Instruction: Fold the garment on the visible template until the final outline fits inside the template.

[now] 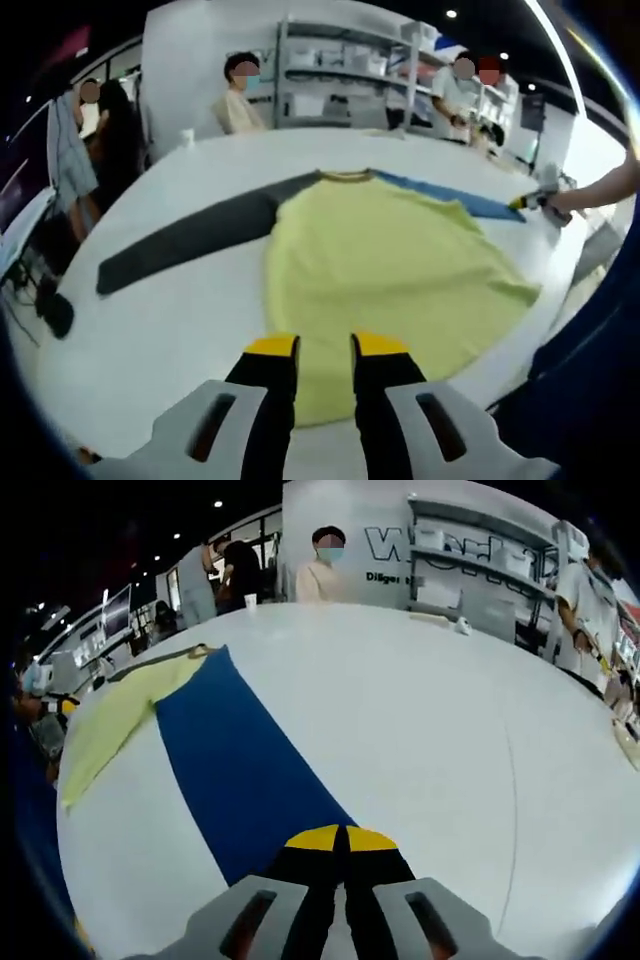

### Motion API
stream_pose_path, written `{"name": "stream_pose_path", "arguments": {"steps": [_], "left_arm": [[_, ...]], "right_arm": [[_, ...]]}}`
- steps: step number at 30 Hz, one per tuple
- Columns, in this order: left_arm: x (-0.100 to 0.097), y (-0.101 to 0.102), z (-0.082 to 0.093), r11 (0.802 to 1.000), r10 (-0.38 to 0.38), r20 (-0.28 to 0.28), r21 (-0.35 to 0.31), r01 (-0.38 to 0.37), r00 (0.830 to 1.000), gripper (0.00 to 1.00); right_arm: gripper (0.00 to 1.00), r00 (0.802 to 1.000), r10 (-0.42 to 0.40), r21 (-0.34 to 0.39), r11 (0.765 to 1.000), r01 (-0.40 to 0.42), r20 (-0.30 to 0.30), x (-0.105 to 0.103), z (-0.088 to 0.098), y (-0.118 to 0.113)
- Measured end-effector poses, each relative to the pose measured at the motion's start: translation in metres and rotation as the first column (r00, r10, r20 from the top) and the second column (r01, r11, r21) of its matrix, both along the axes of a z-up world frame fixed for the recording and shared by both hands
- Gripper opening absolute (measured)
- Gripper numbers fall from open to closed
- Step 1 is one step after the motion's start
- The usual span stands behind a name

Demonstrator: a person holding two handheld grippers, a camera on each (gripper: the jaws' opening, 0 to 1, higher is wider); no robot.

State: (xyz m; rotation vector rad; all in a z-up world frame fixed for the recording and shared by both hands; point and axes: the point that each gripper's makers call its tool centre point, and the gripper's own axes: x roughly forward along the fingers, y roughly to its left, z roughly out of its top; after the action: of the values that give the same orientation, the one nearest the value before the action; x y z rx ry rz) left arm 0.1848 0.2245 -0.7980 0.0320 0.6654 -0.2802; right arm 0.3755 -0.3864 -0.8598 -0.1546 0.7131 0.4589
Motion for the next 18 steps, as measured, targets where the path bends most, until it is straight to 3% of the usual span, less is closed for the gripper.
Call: {"name": "stream_pose_path", "arguments": {"steps": [8, 10, 12, 14, 18], "left_arm": [[0.001, 0.003, -0.003, 1.000, 0.001, 0.000, -0.005, -0.001, 1.000, 0.17], [0.001, 0.003, -0.003, 1.000, -0.004, 0.000, -0.005, 0.004, 1.000, 0.18], [0.001, 0.002, -0.003, 1.000, -0.007, 0.000, -0.007, 0.007, 1.000, 0.18], [0.001, 0.005, -0.005, 1.000, -0.018, 0.000, -0.012, 0.018, 1.000, 0.18], [0.001, 0.008, -0.007, 0.999, -0.015, -0.003, -0.031, 0.015, 1.000, 0.20]], "right_arm": [[0.00, 0.999, -0.035, 0.003, 0.999, 0.035, 0.000, 0.015, -0.001, -0.004], [0.00, 0.999, -0.048, -0.015, 0.999, 0.047, -0.017, 0.013, -0.001, -0.004], [0.00, 0.999, -0.039, -0.065, 0.997, 0.039, 0.003, 0.009, 0.004, -0.003], [0.00, 0.999, -0.019, 0.009, 1.000, 0.018, 0.047, 0.001, 0.027, 0.018], [0.00, 0.999, 0.029, 0.060, 0.998, -0.031, 0.046, -0.026, 0.040, 0.051]]}}
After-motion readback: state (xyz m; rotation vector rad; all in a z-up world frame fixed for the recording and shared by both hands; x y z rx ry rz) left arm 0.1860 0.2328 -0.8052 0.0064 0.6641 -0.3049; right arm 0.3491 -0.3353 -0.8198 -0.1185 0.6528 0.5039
